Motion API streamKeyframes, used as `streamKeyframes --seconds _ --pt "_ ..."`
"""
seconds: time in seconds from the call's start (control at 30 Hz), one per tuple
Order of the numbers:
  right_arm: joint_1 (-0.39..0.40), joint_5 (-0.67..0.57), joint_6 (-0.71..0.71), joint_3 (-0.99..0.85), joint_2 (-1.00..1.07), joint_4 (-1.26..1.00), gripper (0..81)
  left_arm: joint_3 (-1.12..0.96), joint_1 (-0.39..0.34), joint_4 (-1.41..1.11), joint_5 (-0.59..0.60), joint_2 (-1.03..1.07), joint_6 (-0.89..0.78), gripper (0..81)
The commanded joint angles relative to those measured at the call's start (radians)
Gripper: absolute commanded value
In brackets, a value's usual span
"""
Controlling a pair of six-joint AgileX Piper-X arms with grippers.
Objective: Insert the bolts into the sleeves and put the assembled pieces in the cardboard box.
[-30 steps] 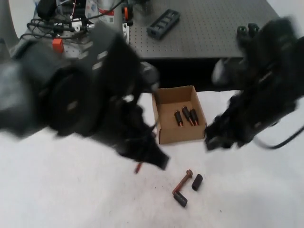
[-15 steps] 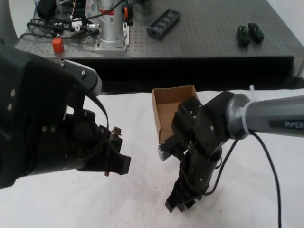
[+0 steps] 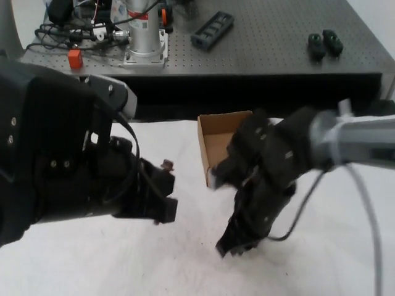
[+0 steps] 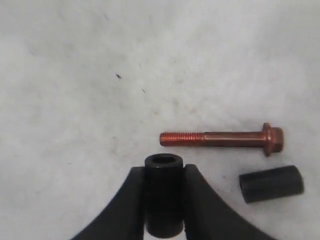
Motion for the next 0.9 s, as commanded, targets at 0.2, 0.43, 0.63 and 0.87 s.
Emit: streamKeyframes --seconds 0.2,0.43,0.63,0.87 --pt "-0.058 -0.323 0.225 0.324 -0.562 -0.215 3.9 0.089 0.003 -0.528 0.250 0.022 -0.336 0.7" --pt "0.067 -0.413 0.522 0.560 -0.740 -0.655 3.9 0.090 0.003 -0.714 0.378 0.143 -0.510 0.7" --pt "0.080 -0.406 0.570 0.565 -0.650 -0.840 3.9 0.090 0.000 -0.751 0.421 0.185 -0.528 0.7" --pt "0.080 -0.378 0.609 0.565 -0.620 -0.977 3.9 0.090 0.000 -0.750 0.423 0.185 -0.528 0.7"
